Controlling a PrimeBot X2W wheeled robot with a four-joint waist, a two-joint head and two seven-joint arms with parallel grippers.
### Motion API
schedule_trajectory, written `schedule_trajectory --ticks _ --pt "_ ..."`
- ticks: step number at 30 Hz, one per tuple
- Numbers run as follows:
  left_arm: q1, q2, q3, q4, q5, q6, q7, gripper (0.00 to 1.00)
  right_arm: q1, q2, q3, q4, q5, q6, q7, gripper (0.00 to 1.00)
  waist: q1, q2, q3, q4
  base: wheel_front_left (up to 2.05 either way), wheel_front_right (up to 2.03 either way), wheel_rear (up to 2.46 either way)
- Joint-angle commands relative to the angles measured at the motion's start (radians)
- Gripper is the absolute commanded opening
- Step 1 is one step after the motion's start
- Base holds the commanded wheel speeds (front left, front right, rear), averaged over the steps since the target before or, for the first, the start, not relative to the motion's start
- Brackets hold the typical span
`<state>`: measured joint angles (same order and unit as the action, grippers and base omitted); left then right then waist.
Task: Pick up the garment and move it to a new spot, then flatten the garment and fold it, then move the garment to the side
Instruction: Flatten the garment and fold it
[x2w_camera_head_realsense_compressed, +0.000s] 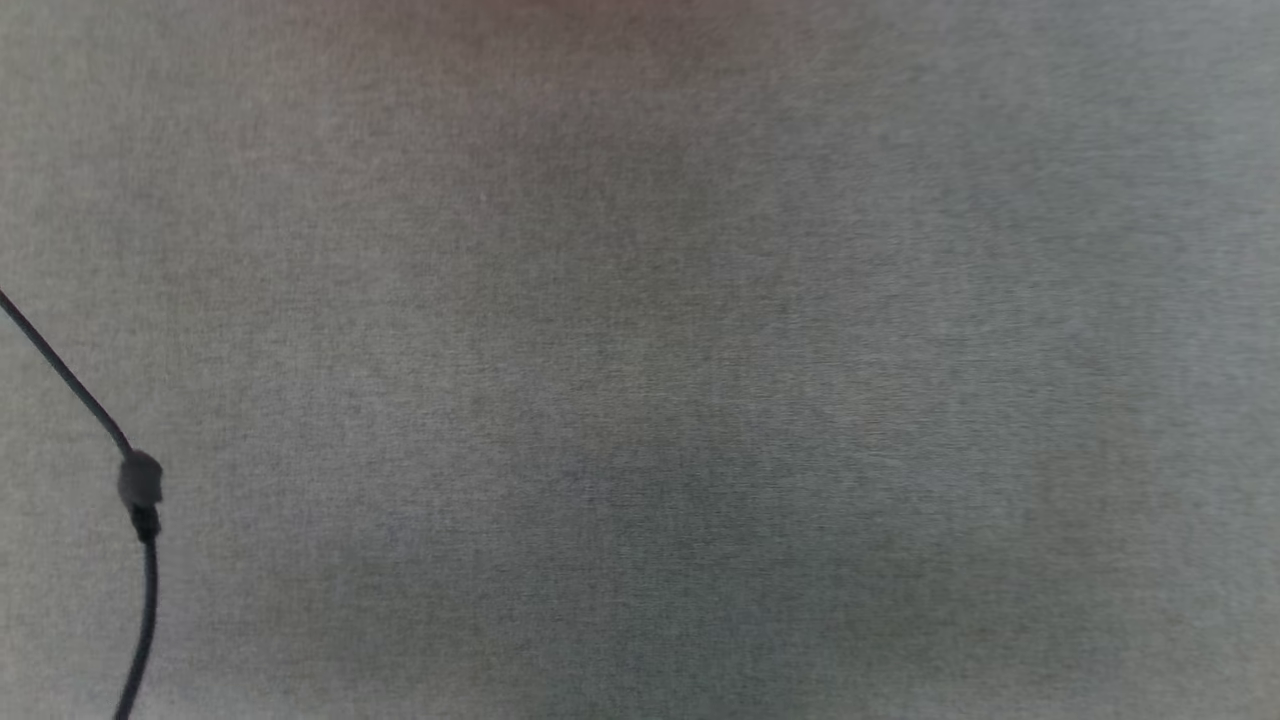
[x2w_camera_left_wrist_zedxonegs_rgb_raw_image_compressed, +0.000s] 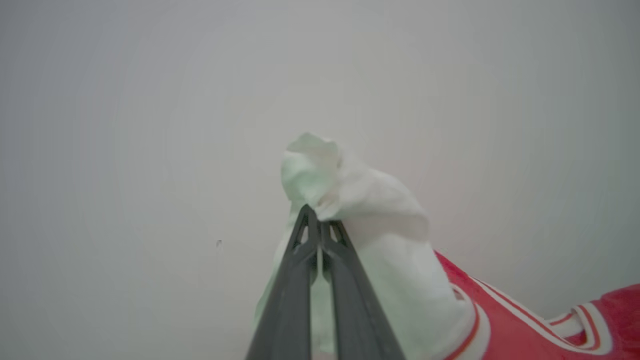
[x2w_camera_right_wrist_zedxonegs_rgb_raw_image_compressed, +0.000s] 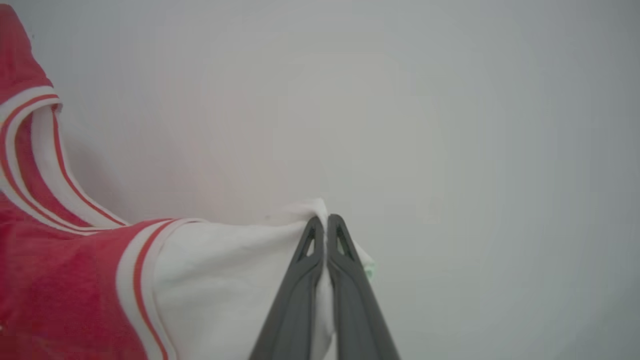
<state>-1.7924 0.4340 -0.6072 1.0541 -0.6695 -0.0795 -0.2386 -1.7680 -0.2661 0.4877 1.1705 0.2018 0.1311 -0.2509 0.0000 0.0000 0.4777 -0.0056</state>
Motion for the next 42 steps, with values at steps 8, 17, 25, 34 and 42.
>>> schedule_trajectory --ticks 8,17,25,34,42 --pt "0.144 -0.038 -0.029 0.125 -0.036 -0.043 0.017 0.0 0.128 0.069 0.044 0.067 0.079 -0.001 0.045 0.0 0.0 0.0 0.033 0.045 0.0 0.0 0.0" --pt "0.374 -0.042 -0.131 0.107 -0.138 -0.05 0.398 0.0 0.34 0.017 0.179 -0.102 0.339 -0.001 0.208 0.0 0.0 0.0 -0.03 0.061 0.0 0.0 0.0" --pt "0.604 0.074 -0.222 -0.086 -0.241 -0.051 0.583 0.0 0.608 -0.174 0.313 -0.469 0.618 -0.001 0.369 0.0 0.0 0.0 -0.095 0.065 0.0 0.0 0.0" --pt "0.848 0.2 -0.246 -0.259 -0.293 -0.02 0.634 0.0 0.877 -0.383 0.349 -0.798 0.781 -0.001 0.497 0.0 0.0 0.0 -0.139 0.063 0.0 0.0 0.0" --pt "1.128 0.361 -0.243 -0.566 -0.329 0.128 0.627 0.0 1.147 -0.511 0.287 -1.01 0.877 0.0 0.57 0.0 0.0 0.0 -0.158 0.048 0.0 0.0 0.0"
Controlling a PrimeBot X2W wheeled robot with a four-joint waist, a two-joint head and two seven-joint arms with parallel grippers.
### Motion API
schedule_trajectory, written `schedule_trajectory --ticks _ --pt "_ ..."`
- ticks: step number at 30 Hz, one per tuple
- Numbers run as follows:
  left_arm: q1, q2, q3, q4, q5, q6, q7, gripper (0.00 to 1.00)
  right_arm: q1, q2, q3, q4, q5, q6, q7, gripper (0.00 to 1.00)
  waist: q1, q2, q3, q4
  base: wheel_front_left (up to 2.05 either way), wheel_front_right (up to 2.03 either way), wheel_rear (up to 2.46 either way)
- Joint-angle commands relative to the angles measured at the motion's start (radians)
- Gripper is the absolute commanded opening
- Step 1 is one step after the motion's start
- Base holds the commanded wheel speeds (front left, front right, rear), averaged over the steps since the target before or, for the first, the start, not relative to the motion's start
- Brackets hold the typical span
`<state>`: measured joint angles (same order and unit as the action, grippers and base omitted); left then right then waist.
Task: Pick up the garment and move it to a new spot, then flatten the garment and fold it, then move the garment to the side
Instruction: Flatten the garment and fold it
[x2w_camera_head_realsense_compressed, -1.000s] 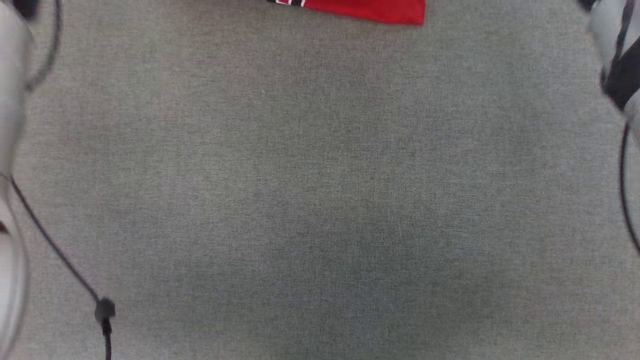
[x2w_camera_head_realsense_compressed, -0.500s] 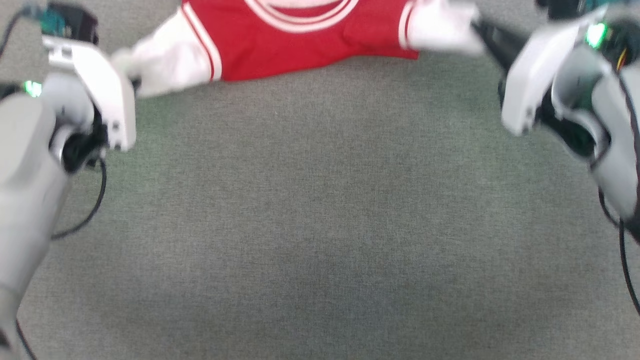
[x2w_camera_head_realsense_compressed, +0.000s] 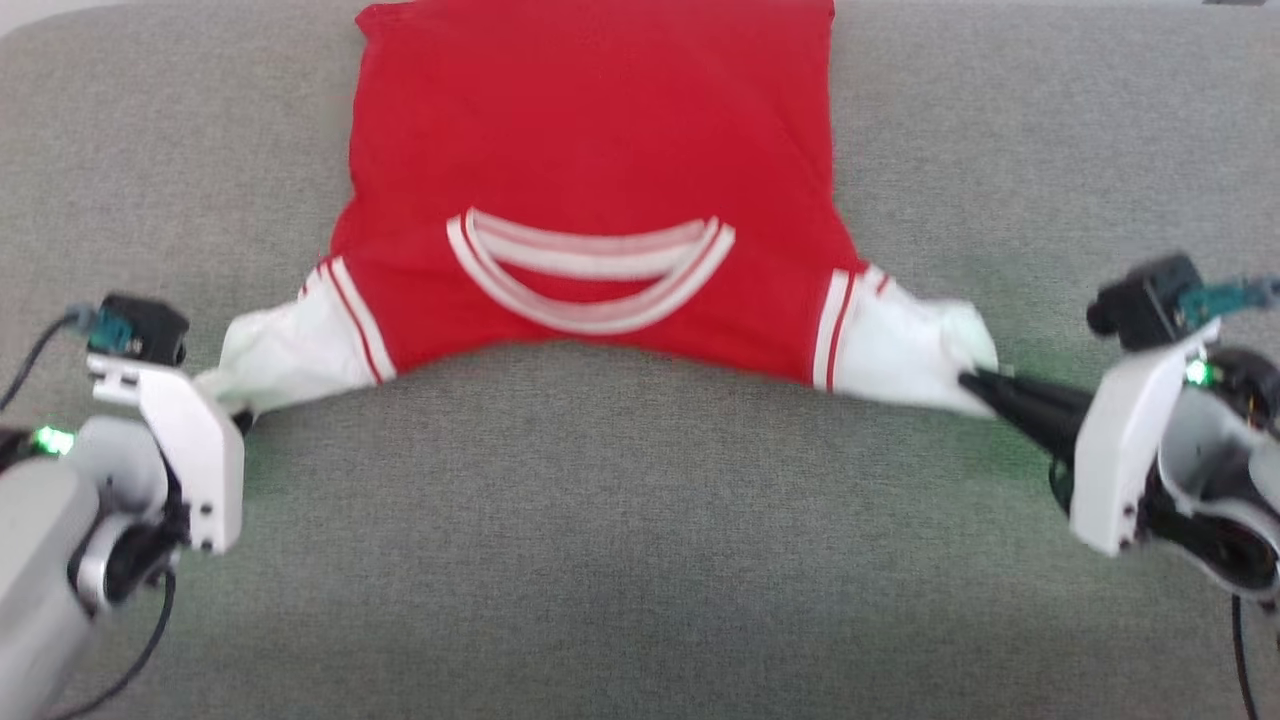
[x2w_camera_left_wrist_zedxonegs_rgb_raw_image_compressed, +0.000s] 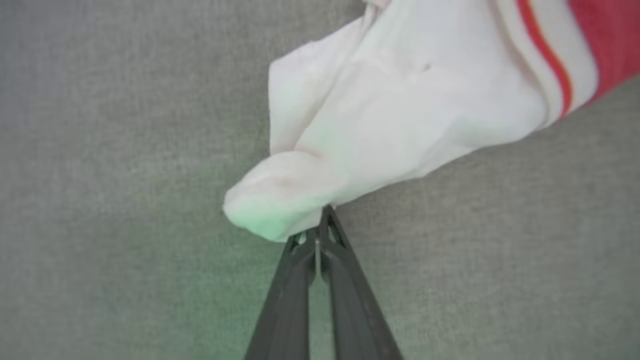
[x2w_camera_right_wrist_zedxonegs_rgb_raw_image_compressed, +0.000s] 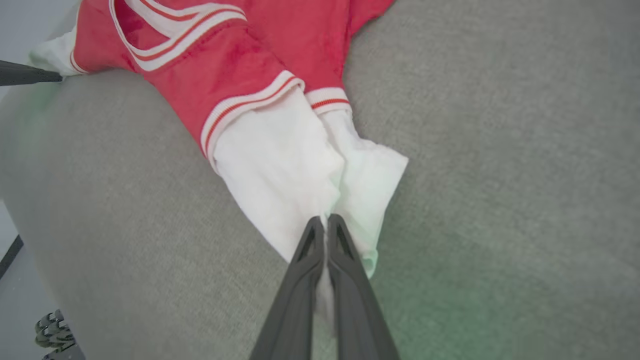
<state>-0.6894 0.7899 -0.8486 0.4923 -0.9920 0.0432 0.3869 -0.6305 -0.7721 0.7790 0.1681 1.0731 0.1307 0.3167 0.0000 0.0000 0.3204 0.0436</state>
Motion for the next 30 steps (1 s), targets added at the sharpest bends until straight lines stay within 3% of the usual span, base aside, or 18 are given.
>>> schedule_trajectory --ticks 1,6,16,24,29,30 --pt "0.054 0.024 -0.006 -0.046 -0.005 0.019 -0.001 0.0 0.038 -0.013 -0.015 -0.025 0.018 0.0 0.01 0.0 0.0 0.0 0.0 -0.003 0.0 0.0 0.0" --pt "0.2 0.109 -0.016 -0.213 -0.034 0.116 0.02 0.0 0.157 -0.057 -0.039 -0.111 0.032 0.0 0.03 0.0 0.0 0.0 0.001 -0.012 0.0 0.0 0.0" --pt "0.438 0.164 -0.036 -0.437 -0.179 0.277 0.11 0.0 0.344 -0.124 -0.062 -0.226 0.119 0.0 0.135 0.0 0.0 0.0 0.003 -0.026 0.0 0.0 0.0" --pt "0.506 0.192 -0.034 -0.568 -0.232 0.345 0.134 0.0 0.437 -0.153 -0.083 -0.256 0.156 0.0 0.223 0.0 0.0 0.0 -0.002 -0.02 0.0 0.0 0.0" --pt "0.486 0.182 -0.013 -0.593 -0.202 0.351 0.081 0.0 0.451 -0.13 -0.118 -0.244 0.113 0.0 0.208 0.0 0.0 0.0 -0.006 -0.012 0.0 0.0 0.0" --pt "0.477 0.176 -0.009 -0.599 -0.193 0.344 0.065 0.0 0.451 -0.124 -0.131 -0.237 0.094 0.0 0.202 0.28 0.0 0.0 -0.008 -0.01 0.0 0.0 0.0"
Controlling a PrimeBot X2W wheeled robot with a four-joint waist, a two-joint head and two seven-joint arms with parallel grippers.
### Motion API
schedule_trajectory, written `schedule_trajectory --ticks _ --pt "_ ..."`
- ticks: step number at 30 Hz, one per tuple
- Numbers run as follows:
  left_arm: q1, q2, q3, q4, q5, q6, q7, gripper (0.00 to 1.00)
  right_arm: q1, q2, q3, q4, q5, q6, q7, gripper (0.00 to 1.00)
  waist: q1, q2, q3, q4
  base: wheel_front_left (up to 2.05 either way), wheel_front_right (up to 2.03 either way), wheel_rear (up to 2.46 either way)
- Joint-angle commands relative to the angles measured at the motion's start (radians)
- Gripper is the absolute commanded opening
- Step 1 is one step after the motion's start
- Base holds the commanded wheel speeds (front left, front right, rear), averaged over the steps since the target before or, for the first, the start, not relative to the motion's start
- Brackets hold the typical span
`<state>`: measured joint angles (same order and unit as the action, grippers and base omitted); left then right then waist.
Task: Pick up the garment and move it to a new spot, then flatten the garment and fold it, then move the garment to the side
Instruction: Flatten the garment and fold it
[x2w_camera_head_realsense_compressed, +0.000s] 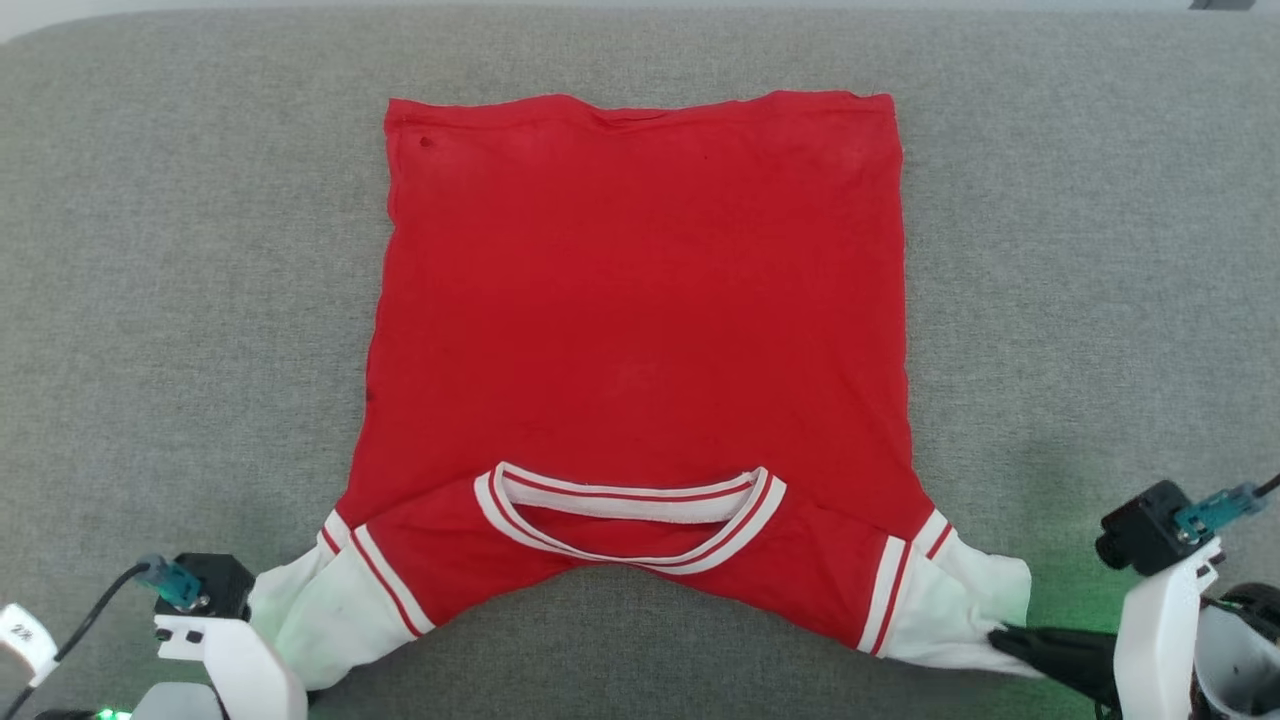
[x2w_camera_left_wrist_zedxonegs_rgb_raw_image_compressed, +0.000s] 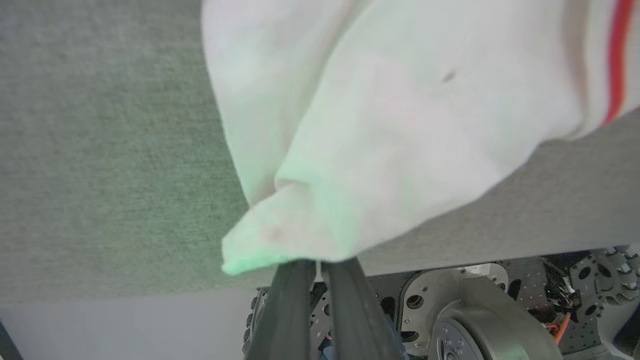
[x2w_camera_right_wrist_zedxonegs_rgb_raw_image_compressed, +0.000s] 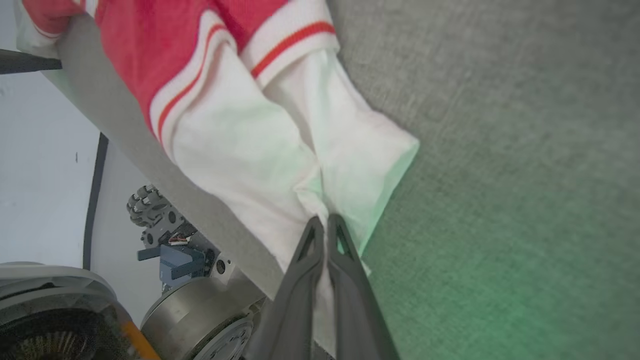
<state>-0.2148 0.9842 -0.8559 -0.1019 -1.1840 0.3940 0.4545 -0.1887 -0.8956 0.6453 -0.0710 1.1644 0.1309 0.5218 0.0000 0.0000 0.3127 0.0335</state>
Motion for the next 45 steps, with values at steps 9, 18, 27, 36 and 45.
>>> schedule_trajectory --ticks 9,18,27,36,45 --pt "-0.049 -0.073 0.031 -0.002 0.058 -0.033 -0.123 0.0 -0.014 0.057 -0.175 -0.074 -0.124 0.0 -0.013 1.0 0.0 0.0 -0.009 0.016 0.0 0.0 0.0" --pt "-0.099 -0.155 0.019 0.022 0.102 -0.079 -0.186 0.0 -0.145 0.239 -0.377 -0.067 -0.339 0.0 0.007 1.0 0.0 0.0 0.025 0.062 0.0 0.0 0.0" --pt "-0.197 -0.237 -0.013 0.071 0.143 -0.138 -0.177 0.0 -0.452 0.338 -0.405 0.211 -0.463 0.0 0.0 1.0 0.0 0.0 0.101 0.16 0.0 0.0 0.0" --pt "-0.264 -0.306 -0.036 0.149 0.166 -0.19 -0.179 0.0 -0.712 0.346 -0.385 0.595 -0.529 0.0 0.036 1.0 0.0 0.0 0.166 0.252 0.0 0.0 0.0" --pt "-0.292 -0.355 -0.049 0.22 0.162 -0.225 -0.185 0.0 -0.85 0.394 -0.358 0.851 -0.533 0.0 0.186 1.0 0.0 0.0 0.2 0.304 0.0 0.0 0.0"
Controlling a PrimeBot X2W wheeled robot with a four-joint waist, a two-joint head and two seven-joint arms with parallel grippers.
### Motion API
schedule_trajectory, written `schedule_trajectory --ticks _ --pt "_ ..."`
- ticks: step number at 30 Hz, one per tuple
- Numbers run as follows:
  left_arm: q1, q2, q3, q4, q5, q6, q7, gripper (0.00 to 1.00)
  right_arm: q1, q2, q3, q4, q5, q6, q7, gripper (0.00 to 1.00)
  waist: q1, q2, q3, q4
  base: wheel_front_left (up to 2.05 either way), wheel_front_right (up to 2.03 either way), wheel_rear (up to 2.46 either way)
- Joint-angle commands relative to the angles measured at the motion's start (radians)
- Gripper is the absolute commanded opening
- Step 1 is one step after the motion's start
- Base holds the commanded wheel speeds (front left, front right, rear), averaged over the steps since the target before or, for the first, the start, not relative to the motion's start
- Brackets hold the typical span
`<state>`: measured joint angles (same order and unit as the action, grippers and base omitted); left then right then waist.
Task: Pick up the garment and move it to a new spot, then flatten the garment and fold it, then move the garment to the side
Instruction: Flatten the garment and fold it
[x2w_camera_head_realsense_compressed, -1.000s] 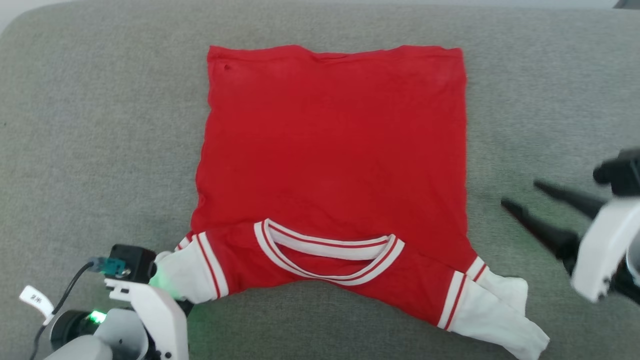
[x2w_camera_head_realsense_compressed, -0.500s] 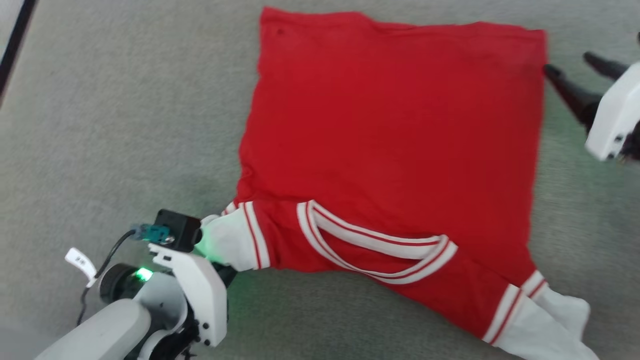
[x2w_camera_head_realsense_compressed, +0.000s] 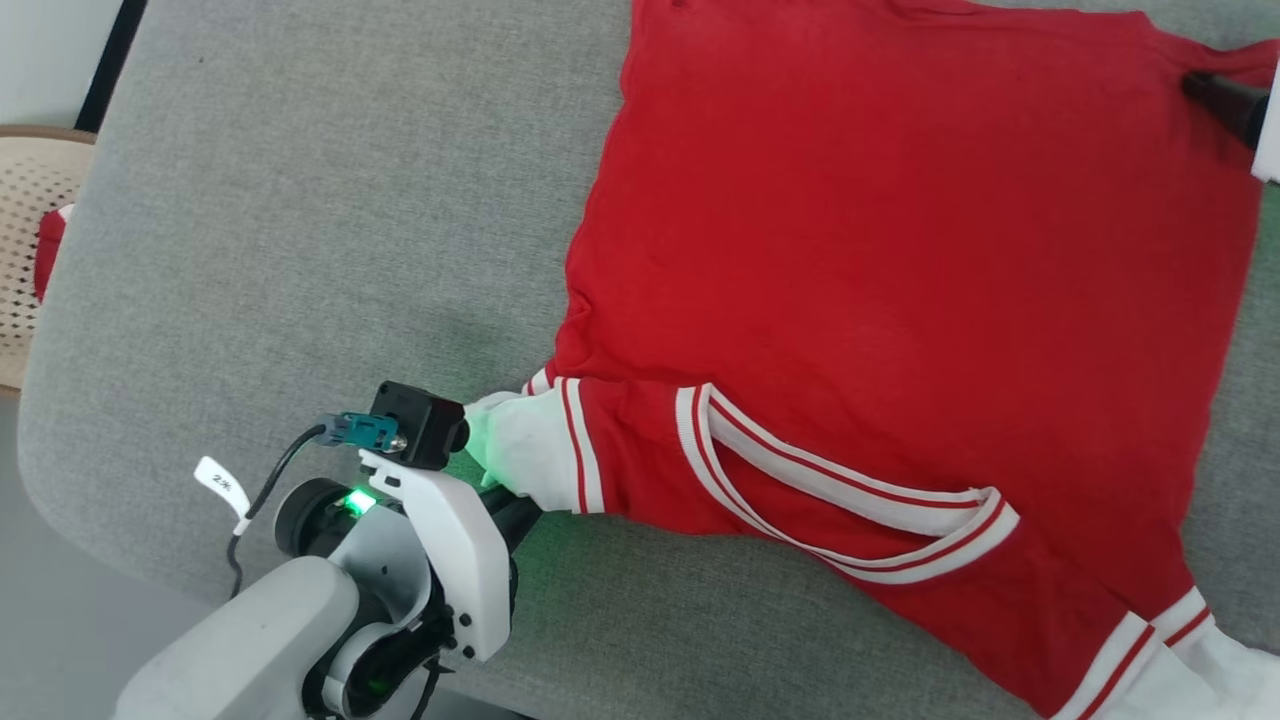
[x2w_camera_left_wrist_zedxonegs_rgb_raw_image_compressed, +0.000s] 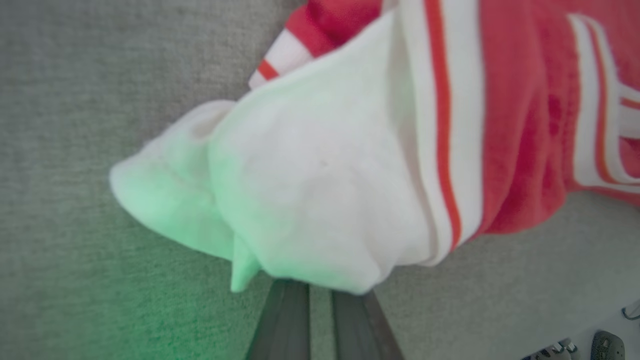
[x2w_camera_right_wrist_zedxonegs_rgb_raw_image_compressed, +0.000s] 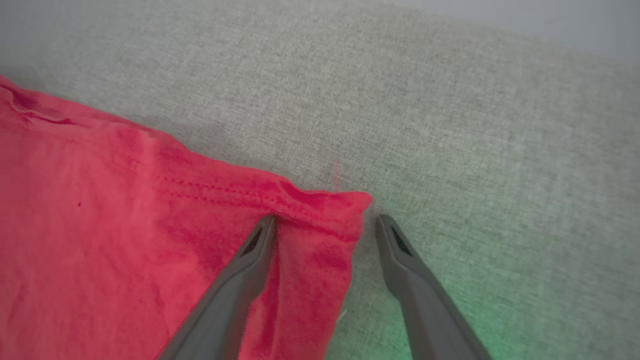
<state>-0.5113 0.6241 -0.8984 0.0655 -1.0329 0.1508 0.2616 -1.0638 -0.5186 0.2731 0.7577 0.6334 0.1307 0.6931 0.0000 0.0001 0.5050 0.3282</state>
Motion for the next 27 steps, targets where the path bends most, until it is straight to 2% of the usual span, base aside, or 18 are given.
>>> schedule_trajectory --ticks 1,5,6,7,15,20,27 --pt "0.001 -0.002 -0.007 0.06 0.008 0.013 0.006 0.0 0.021 0.023 0.025 0.052 -0.01 0.0 0.045 1.0 0.0 -0.0001 0.011 0.013 0.0 0.0 0.0" --pt "-0.001 -0.025 -0.008 0.088 0.0 0.001 -0.005 0.0 0.037 0.052 0.063 0.168 -0.023 0.0 0.173 1.0 0.0 -0.0001 0.015 0.022 0.0 0.0 0.0" --pt "-0.002 -0.029 -0.009 0.095 -0.002 -0.003 -0.008 0.0 0.041 0.058 0.074 0.177 -0.018 0.0 0.191 0.87 0.0 -0.0001 0.015 0.023 0.0 0.0 0.0" --pt "-0.002 -0.033 -0.009 0.101 -0.004 -0.005 -0.011 0.0 0.043 0.063 0.083 0.179 -0.012 0.001 0.206 0.0 0.0 -0.0001 0.016 0.023 0.0 0.0 0.0" --pt "0.004 -0.024 0.009 0.136 -0.013 -0.012 -0.032 0.0 0.019 0.012 0.122 0.113 0.015 0.002 0.22 0.0 0.0 -0.0001 0.0 -0.02 0.0 0.0 0.0" --pt "0.0 0.011 0.031 0.13 -0.011 0.006 -0.04 0.0 0.024 -0.026 0.156 -0.004 0.064 0.0 0.225 0.0 0.0 -0.0001 -0.028 -0.083 0.0 0.0 0.0" --pt "0.002 0.056 0.055 0.096 -0.011 0.032 -0.043 0.0 0.116 -0.072 0.203 -0.221 0.147 0.0 0.232 0.0 0.0 -0.0001 -0.063 -0.171 0.0 0.0 0.0"
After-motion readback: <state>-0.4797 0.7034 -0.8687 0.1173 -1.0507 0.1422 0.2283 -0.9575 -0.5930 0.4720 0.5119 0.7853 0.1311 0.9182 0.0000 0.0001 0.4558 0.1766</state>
